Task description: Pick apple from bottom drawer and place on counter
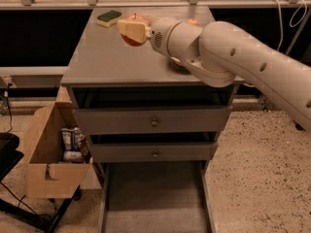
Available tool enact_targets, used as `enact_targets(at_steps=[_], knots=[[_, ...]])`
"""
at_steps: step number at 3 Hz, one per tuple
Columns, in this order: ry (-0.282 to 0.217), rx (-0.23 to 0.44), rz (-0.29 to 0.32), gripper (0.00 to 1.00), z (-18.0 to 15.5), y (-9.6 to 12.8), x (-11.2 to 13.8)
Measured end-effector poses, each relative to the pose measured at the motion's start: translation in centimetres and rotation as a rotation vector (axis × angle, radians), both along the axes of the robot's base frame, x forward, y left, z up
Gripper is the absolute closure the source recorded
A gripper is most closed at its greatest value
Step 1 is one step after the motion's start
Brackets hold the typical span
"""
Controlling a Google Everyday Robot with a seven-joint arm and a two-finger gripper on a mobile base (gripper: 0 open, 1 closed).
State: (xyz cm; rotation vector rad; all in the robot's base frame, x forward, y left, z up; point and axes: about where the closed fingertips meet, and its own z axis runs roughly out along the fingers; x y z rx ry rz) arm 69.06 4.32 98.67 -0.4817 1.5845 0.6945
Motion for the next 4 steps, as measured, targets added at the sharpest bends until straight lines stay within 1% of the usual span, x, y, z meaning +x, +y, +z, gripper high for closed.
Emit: enact_targets(at_steps=[1, 2, 3, 4], knots=[[0.012, 0.038, 0.052, 1.00, -1.7, 4.3, 2.6], [0.034, 0.029, 0.118, 1.00, -5.3, 9.6, 4.8], [0.019, -0.046, 0.147, 1.00, -9.0, 14.0, 6.7], [0.001, -0.089, 0.133, 1.00, -12.5, 16.1, 8.8]])
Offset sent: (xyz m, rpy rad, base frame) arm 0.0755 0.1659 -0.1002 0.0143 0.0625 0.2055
